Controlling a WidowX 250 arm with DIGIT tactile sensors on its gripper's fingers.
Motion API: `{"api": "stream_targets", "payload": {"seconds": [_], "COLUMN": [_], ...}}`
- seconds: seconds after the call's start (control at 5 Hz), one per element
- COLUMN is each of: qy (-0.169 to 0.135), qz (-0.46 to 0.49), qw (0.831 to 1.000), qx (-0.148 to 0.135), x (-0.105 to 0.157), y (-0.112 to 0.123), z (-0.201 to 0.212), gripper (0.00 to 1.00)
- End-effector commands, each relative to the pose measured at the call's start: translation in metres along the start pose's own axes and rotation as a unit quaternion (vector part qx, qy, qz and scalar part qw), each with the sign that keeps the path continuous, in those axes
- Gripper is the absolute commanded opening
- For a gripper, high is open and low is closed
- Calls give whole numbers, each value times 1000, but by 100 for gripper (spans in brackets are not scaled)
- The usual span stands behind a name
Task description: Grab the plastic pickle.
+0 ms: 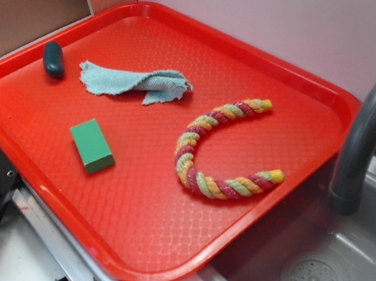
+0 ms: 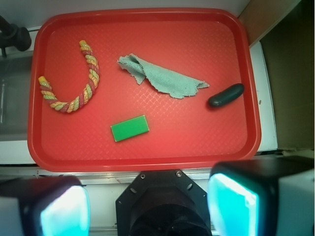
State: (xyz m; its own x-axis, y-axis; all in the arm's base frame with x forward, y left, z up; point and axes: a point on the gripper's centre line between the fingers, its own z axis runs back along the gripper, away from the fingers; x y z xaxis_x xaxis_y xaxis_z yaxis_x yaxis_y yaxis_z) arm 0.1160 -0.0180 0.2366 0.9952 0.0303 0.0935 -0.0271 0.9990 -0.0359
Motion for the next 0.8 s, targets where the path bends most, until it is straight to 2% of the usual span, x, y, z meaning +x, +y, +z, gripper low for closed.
{"api": "stream_targets", "payload": {"seconds": [0.0,0.2,0.4,0.6], "qy": [0,-8,-29,-33], "qz": [0,78,203,326], "qw": [1000,997,978,943], "qx": [0,-23,-46,-59], "x": [0,1,-4,4], "y": [0,4,8,26], "z": [0,-1,-9,-25], "gripper": [100,100,100,100]}}
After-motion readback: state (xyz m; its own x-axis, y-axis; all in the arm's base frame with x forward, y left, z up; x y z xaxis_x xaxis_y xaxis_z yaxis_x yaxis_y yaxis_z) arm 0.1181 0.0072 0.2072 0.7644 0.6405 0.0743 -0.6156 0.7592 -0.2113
